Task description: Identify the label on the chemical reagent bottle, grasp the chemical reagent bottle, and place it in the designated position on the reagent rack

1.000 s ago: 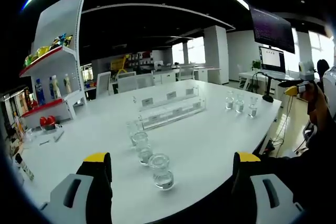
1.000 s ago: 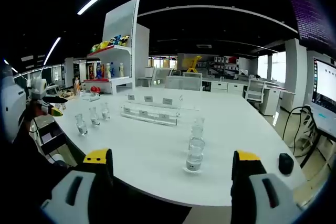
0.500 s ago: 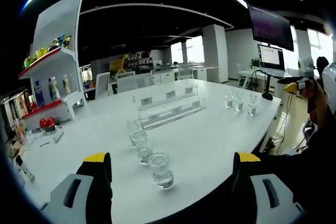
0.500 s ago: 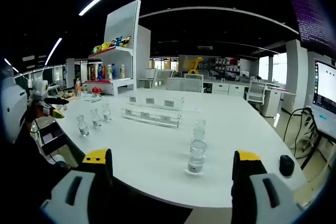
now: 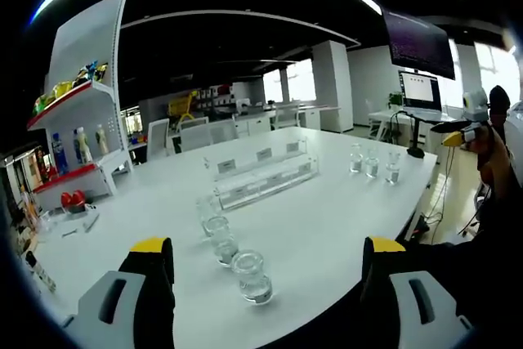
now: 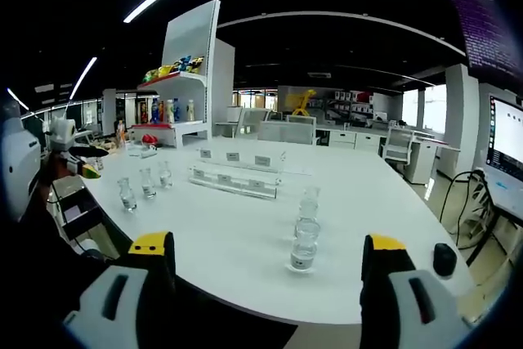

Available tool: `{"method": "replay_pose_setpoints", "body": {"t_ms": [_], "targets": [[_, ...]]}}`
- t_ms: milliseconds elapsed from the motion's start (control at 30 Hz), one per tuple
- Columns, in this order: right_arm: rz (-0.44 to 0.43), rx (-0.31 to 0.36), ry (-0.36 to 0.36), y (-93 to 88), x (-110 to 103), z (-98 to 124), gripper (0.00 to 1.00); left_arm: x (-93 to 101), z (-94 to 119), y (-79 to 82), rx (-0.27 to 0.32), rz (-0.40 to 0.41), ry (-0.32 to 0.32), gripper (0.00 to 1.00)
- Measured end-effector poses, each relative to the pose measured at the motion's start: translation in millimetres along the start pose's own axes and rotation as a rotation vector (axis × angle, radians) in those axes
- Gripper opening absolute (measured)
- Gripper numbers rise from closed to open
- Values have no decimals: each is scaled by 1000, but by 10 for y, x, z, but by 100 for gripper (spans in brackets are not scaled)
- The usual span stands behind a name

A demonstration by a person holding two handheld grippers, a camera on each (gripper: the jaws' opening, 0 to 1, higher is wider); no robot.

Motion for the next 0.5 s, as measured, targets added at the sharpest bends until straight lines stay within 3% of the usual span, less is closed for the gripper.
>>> {"method": "replay_pose_setpoints", "body": {"t_ms": [500], "targets": [[9,7,-4,34,-5,26,91,-20,64,-33,6,3,16,95]]}}
Point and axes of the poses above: the point that each gripper's makers call its tool centre point, and the gripper's own axes: z roughly backward along the fingers, x roughly to its right, y roughly out of its top, the point moved 9 cm from there along z, roughly backward along the fingers, and after that the axes turned 13 degrees about z, right-handed, at the moved point
